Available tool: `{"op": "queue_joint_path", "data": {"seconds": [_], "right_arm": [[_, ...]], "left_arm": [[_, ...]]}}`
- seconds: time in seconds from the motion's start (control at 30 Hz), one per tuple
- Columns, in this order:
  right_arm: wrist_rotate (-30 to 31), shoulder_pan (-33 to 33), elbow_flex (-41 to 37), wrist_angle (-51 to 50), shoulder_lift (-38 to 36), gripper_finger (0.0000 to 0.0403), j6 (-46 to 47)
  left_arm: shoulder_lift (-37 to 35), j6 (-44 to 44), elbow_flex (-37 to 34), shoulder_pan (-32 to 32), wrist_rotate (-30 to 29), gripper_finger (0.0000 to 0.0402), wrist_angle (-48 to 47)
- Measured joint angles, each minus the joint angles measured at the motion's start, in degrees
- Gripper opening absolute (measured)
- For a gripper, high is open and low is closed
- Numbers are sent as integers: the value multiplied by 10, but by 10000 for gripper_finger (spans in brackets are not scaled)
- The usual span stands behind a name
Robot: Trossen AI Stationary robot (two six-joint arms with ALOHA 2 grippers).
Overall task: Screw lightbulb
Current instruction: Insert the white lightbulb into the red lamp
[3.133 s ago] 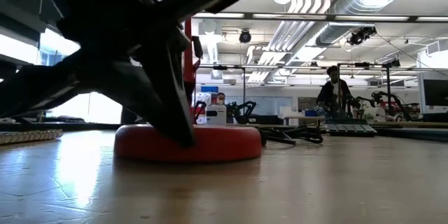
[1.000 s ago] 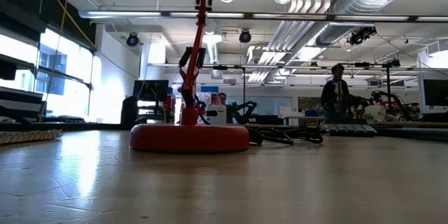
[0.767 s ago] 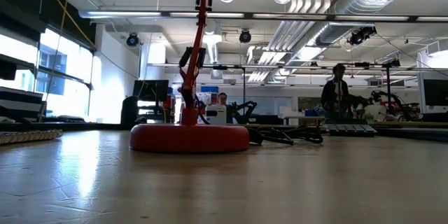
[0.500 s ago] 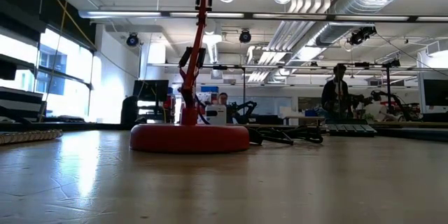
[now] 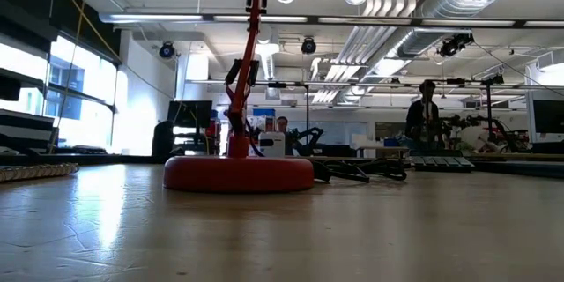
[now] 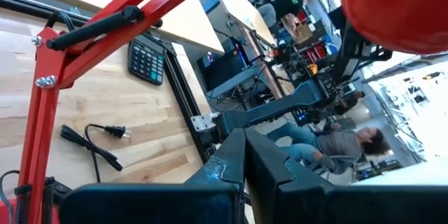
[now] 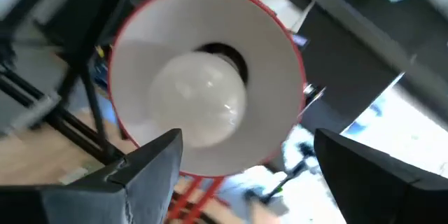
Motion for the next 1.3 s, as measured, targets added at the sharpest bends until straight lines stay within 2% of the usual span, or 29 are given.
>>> {"op": "queue_joint_path", "data": {"seconds": [0.27, 0.37, 0.6, 0.7, 0.87, 1.03, 1.3], "right_arm": [[-19, 0, 0, 30, 4, 317, 15], [-18, 1, 0, 25, 4, 317, -38], [42, 34, 0, -6, 5, 317, -212], [68, 54, 0, -2, 5, 317, -253], [80, 80, 0, -2, 5, 317, -278], [123, 87, 0, 1, 18, 317, -307], [144, 105, 0, 8, 28, 317, -336]], "left_arm": [[-18, 19, 0, 0, 6, 0, 0], [-24, 19, 0, 0, 6, 0, 1], [-25, 14, 0, 4, -3, 0, 8], [-25, 2, 0, 18, -29, 0, 12], [-24, 30, 0, 47, -32, 0, 47], [-24, 67, 0, 72, -32, 0, 76], [-24, 96, 0, 90, -29, 0, 95]]}}
